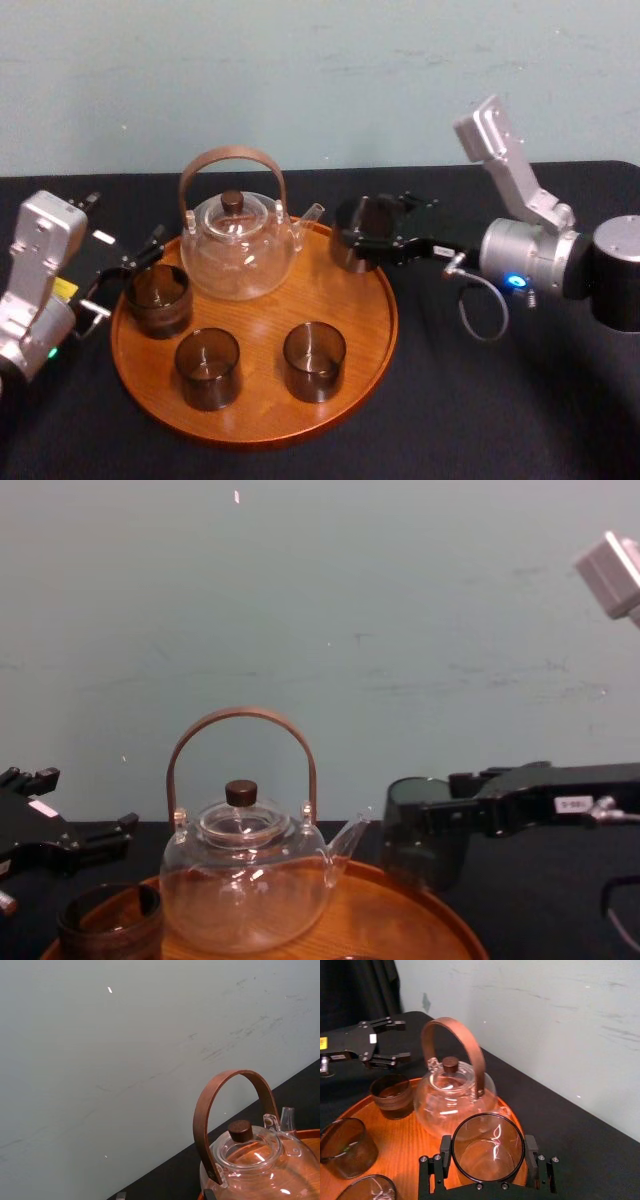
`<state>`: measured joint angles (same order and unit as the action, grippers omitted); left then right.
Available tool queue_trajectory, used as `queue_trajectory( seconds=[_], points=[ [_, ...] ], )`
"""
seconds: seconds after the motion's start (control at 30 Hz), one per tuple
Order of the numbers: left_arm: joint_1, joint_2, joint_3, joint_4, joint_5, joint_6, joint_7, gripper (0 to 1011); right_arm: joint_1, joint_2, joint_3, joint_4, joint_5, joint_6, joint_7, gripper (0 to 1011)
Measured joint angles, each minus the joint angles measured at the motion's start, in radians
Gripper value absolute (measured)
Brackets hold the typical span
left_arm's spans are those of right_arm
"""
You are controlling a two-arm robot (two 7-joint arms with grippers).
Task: Pick up the glass from the table and place it on the tray.
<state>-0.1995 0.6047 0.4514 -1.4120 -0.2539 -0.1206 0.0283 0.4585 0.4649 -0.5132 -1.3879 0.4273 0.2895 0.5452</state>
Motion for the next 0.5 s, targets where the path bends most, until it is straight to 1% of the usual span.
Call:
queue_trajectory(
  seconds=[0.13,0.37,0.5],
  points=[
    [0.000,0.000,0.000,0.000,0.000,0.000,0.000,1001,0.008,-0.008,-0.015,0.010,0.000,-0.004,0.005,883],
    [0.000,0.000,0.000,0.000,0.000,0.000,0.000,1001,0.024,-0.026,-0.041,0.047,0.000,-0.014,0.011,883],
    [0.000,0.000,0.000,0.000,0.000,0.000,0.000,1001,0.035,-0.039,-0.058,0.081,-0.003,-0.022,0.016,883]
  ],
)
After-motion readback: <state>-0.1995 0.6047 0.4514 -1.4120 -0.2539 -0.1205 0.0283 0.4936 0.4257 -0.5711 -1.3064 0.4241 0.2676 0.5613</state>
